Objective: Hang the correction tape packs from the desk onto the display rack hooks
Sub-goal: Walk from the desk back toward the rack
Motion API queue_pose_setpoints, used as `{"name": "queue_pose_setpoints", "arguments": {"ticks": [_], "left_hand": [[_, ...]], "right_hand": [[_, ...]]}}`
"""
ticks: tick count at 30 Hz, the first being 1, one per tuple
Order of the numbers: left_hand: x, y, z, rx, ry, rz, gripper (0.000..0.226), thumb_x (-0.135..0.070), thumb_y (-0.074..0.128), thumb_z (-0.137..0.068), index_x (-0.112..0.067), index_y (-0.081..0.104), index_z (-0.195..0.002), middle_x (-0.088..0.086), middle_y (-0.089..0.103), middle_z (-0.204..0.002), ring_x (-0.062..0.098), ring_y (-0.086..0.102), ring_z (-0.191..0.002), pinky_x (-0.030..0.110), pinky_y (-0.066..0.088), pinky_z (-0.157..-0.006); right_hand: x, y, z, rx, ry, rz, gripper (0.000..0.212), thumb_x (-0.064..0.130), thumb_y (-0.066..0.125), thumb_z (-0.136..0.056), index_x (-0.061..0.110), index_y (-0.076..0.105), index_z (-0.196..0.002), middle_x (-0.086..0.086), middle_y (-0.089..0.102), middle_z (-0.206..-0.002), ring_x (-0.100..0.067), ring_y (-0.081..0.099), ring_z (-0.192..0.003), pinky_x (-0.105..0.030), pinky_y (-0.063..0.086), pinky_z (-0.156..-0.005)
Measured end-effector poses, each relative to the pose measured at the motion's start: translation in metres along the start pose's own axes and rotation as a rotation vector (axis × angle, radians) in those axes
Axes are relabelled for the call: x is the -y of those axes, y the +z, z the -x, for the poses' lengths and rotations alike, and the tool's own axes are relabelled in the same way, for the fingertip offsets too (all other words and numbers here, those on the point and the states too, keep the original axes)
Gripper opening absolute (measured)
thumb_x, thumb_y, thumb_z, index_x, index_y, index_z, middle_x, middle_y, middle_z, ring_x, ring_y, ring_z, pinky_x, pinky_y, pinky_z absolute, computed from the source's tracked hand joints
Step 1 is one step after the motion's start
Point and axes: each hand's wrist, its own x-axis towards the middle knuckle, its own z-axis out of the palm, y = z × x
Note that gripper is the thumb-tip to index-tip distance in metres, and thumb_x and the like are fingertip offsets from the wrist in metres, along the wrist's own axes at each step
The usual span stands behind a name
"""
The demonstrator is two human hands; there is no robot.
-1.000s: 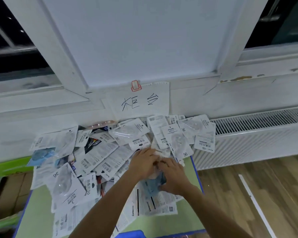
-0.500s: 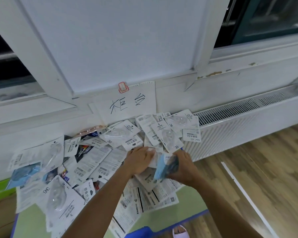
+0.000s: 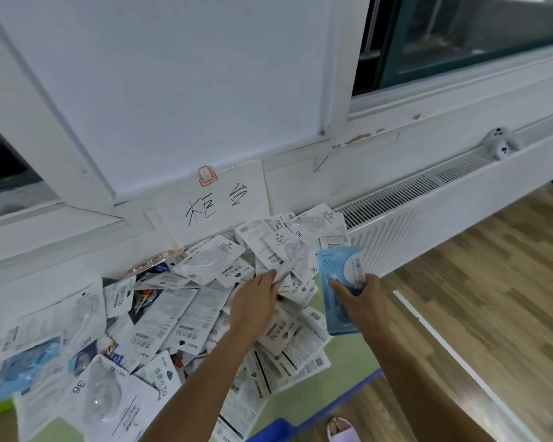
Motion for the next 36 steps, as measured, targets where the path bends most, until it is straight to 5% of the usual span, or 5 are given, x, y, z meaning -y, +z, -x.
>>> {"name": "queue_pose_setpoints", "arguments": {"ticks": [5, 9, 12, 26, 36], "left_hand": [[-0.045, -0.010, 0.003, -0.098, 0.001, 0.575, 0.026, -0.031, 0.040, -0.101, -0.010, 0.049, -0.113, -0.003, 0.061, -0.076, 0.009, 0.060, -0.060, 0.020, 0.044, -0.048], [-0.090, -0.006, 0.000, 0.099, -0.113, 0.922, 0.013, -0.029, 0.042, -0.101, -0.027, 0.048, -0.090, 0.005, 0.061, -0.085, -0.001, 0.060, -0.070, 0.016, 0.050, -0.061], [-0.125, 0.000, 0.005, 0.247, -0.169, 1.055, 0.018, -0.029, 0.043, -0.100, -0.015, 0.053, -0.096, 0.021, 0.062, -0.101, 0.035, 0.063, -0.096, 0.051, 0.052, -0.087], [-0.337, 0.032, 0.118, 0.637, 0.326, 1.003, 0.019, -0.026, 0.070, -0.086, -0.029, 0.060, -0.102, -0.009, 0.071, -0.093, 0.001, 0.068, -0.082, 0.014, 0.052, -0.064], [-0.505, 0.063, 0.272, 0.890, 0.418, 1.034, 0.009, -0.020, 0.068, -0.085, -0.024, 0.061, -0.087, -0.011, 0.068, -0.075, 0.004, 0.061, -0.069, 0.015, 0.044, -0.060]], "right_hand": [[-0.003, -0.017, 0.018, -0.097, 0.042, -0.174, 0.044, 0.036, 0.074, -0.080, 0.015, 0.048, -0.108, -0.006, 0.064, -0.098, -0.020, 0.065, -0.081, -0.042, 0.057, -0.070], [-0.011, -0.048, 0.031, -0.189, 0.014, -0.259, 0.039, 0.022, 0.070, -0.085, 0.007, 0.052, -0.115, -0.012, 0.063, -0.110, -0.027, 0.063, -0.097, -0.045, 0.054, -0.083], [-0.022, -0.082, 0.040, -0.283, 0.023, -0.319, 0.035, 0.015, 0.068, -0.085, 0.008, 0.052, -0.116, -0.007, 0.063, -0.105, -0.023, 0.063, -0.091, -0.038, 0.056, -0.074], [-0.130, -0.281, 0.169, -0.804, 0.069, -0.408, 0.025, 0.012, 0.068, -0.084, 0.030, 0.051, -0.086, 0.015, 0.061, -0.084, 0.004, 0.059, -0.071, -0.007, 0.043, -0.053], [-0.223, -0.428, 0.323, -1.094, 0.078, -0.379, 0.035, 0.018, 0.069, -0.085, 0.024, 0.052, -0.115, 0.011, 0.060, -0.100, -0.009, 0.061, -0.092, -0.031, 0.052, -0.082]]}}
